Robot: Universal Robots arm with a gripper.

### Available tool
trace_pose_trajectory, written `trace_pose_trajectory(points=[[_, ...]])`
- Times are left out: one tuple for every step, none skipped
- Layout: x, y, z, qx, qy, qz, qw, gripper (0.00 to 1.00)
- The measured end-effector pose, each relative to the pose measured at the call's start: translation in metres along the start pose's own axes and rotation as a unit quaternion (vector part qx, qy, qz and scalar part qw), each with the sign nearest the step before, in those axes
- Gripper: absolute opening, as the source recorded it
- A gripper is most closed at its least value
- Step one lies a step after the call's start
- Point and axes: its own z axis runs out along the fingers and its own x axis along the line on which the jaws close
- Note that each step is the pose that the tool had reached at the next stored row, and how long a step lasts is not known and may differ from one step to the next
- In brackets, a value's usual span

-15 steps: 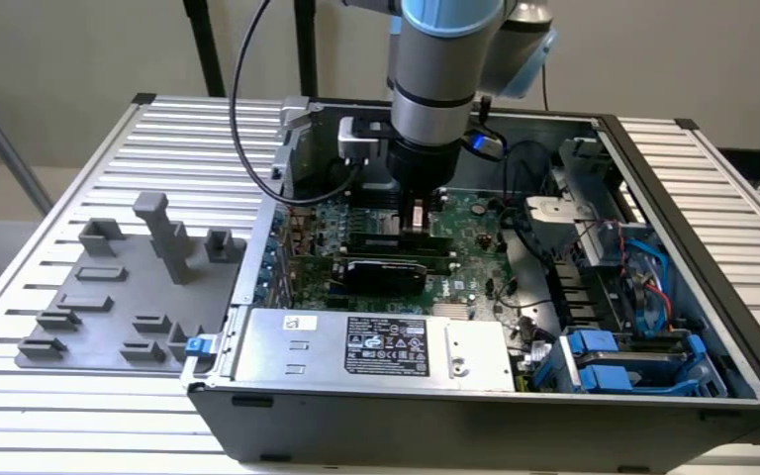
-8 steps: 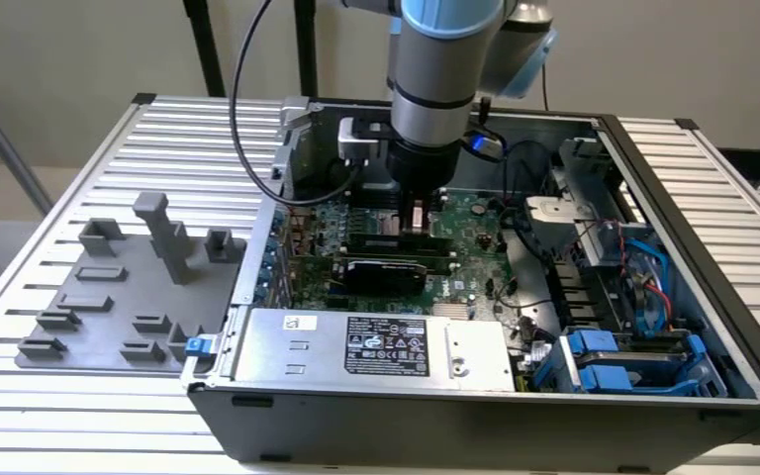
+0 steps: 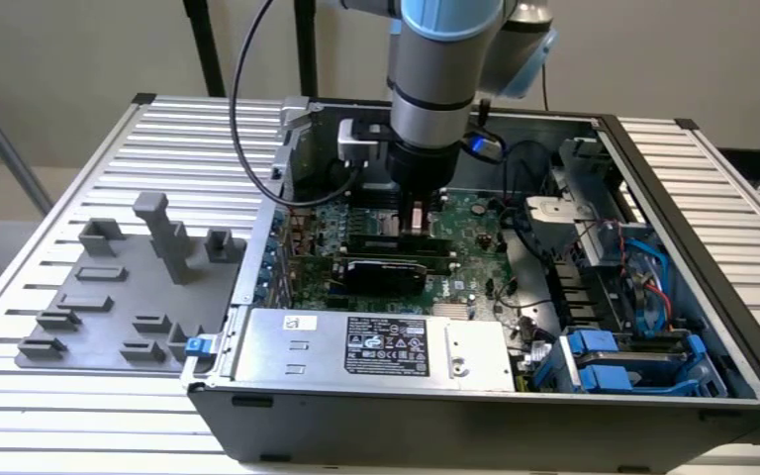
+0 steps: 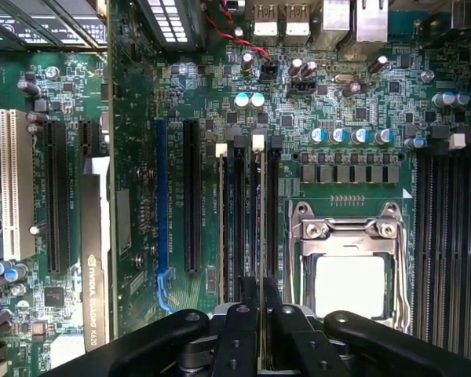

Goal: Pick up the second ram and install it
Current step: 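Press down the second ram until it locks into place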

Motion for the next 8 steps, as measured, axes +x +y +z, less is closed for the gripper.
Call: trace_pose_trajectory(points=[[0.0,0.0001,0.0003,0.0,0.0,0.0,1.0,0.0],[0.0,0.0002,0.0005,0.0,0.0,0.0,1.0,0.0],[0.0,0.0003,0.0007,-0.0001,0.0002,0.0,1.0,0.0],[0.0,0.0004,0.0009,-0.0001,0.0004,0.0,1.0,0.0],[0.0,0.0005,0.0013,0.0,0.0005,0.0,1.0,0.0],[0.0,0.0005,0.0016,0.0,0.0007,0.0,1.0,0.0],[0.0001,0.0006,0.0018,0.0,0.001,0.0,1.0,0.0],[0.0001,0.0006,0.002,0.0,0.0012,0.0,1.0,0.0]])
